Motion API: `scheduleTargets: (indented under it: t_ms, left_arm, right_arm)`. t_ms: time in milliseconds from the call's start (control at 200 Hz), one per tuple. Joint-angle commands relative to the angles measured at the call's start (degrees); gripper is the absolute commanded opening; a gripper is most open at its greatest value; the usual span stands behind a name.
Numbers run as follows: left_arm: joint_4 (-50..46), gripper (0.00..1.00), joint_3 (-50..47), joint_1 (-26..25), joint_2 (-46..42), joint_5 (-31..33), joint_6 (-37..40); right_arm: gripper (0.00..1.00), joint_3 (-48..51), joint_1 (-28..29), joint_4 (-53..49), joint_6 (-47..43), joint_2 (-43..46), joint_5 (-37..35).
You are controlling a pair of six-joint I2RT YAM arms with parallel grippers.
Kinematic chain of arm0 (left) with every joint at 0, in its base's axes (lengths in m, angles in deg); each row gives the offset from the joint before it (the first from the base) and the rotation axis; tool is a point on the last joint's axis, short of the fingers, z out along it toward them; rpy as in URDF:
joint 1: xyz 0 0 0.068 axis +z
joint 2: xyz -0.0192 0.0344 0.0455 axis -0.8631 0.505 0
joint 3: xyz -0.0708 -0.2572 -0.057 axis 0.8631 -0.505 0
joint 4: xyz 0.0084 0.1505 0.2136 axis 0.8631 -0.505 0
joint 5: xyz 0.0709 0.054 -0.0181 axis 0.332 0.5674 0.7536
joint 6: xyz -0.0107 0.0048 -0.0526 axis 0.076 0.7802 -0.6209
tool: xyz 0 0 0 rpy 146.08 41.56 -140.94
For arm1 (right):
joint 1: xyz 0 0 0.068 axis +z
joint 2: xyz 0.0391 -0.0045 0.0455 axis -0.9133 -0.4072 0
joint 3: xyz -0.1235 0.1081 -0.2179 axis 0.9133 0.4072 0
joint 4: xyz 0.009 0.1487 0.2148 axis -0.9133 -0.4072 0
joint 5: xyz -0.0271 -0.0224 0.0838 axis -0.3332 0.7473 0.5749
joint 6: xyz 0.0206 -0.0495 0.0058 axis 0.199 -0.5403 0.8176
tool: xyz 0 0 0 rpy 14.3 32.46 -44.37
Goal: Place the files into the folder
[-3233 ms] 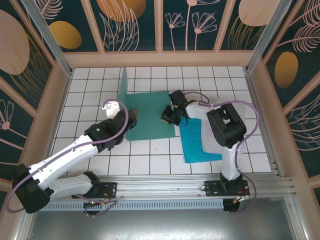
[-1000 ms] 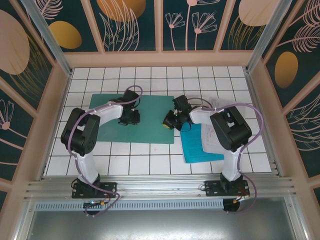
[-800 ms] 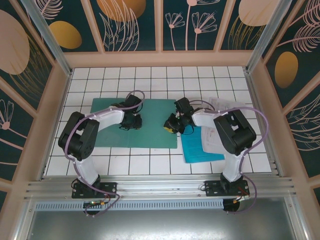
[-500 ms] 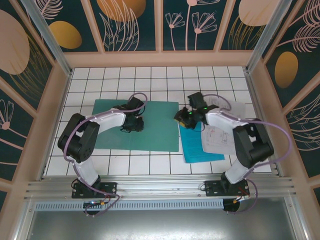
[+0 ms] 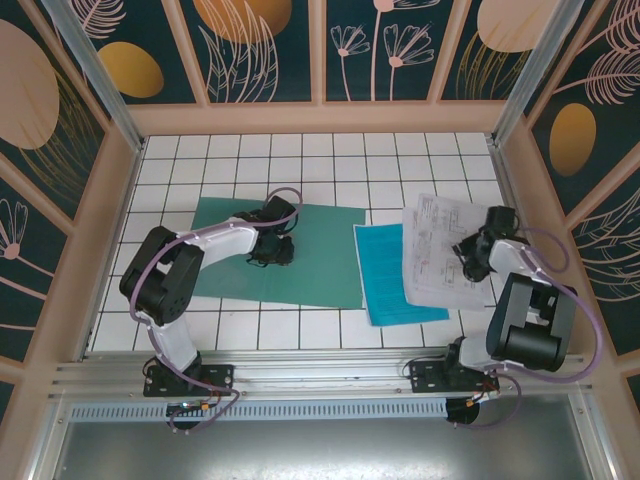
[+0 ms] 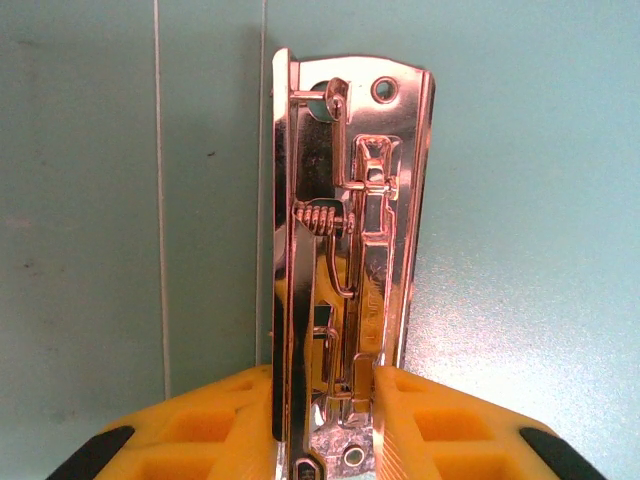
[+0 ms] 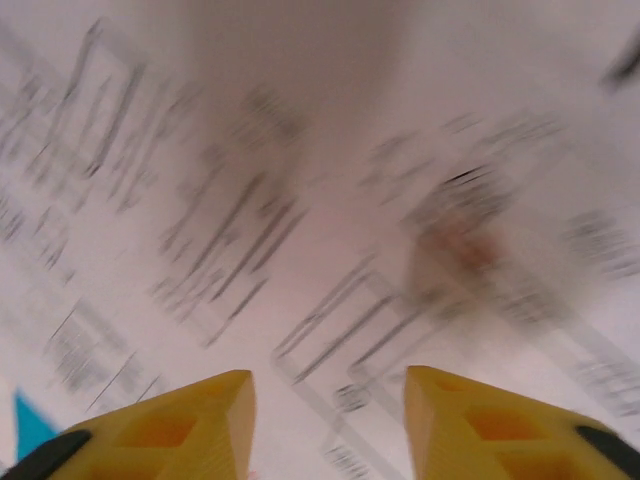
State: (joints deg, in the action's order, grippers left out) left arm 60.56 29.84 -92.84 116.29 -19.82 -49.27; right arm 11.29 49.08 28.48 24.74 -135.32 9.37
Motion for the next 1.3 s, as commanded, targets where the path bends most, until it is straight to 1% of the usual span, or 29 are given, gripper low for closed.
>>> scheduleTargets:
  t_ms: [0, 70, 195, 260, 360, 495, 696, 846, 1001, 1081, 1181, 1296]
  left_arm:
    - [-2.0, 0.28, 0.23, -1.06, 1.75, -1.88, -2.01]
    - [-1.64, 0.28, 0.23, -1.15, 1.8, -2.25, -2.96]
    - [-0.93, 0.28, 0.49, -1.61, 1.94, -3.02, -4.39]
    - [-0.57, 0.28, 0.66, -1.83, 2.09, -3.51, -5.14]
    - [0.31, 0.28, 0.76, -2.45, 2.25, -4.57, -6.36]
    - [1.24, 0.28, 1.86, -3.88, 3.69, -5.59, -7.54]
    - [3.31, 0.28, 5.02, -5.48, 6.76, -7.34, -10.84]
    - [5.56, 0.27, 7.11, -5.81, 8.35, -9.11, -13.98]
    - [7.59, 0.27, 8.6, -6.41, 9.98, -10.87, -16.84]
    - [7.32, 0.27, 9.17, -6.73, 10.14, -10.51, -17.04]
    - [6.91, 0.27, 9.04, -6.73, 10.01, -9.91, -16.72]
    - [6.79, 0.27, 8.5, -6.76, 9.66, -9.47, -16.41]
  right_arm:
    - [0.52, 2.24, -3.64, -2.35, -2.64, 0.87, -2.89]
    - [0.55, 3.97, -5.29, -2.18, -2.6, 0.18, -0.61]
    - [0.61, 7.5, -5.53, -2.02, -1.16, 2.16, 0.35]
    - [0.62, 8.93, -5.53, -1.39, -0.66, 2.96, 1.17]
    - [0.62, 11.02, -5.29, 0.79, -0.04, 1.69, 3.59]
    - [0.6, 12.38, -3.03, 3.04, 1.88, -0.42, 5.3]
    - [0.59, 13.86, 1.7, 6.44, 7.44, -1.84, 7.62]
    - [0.58, 13.27, 5.17, 7.55, 9.94, -2.93, 7.78]
    - [0.58, 11.94, 6.84, 7.2, 10.72, -3.61, 7.99]
    - [0.59, 10.52, 6.9, 4.86, 9.71, -1.69, 6.64]
    - [0.62, 8.33, 7.01, 0.39, 7.96, 3.26, 4.26]
    - [0.66, 6.91, 8.84, -4.91, 6.25, 8.81, 2.92]
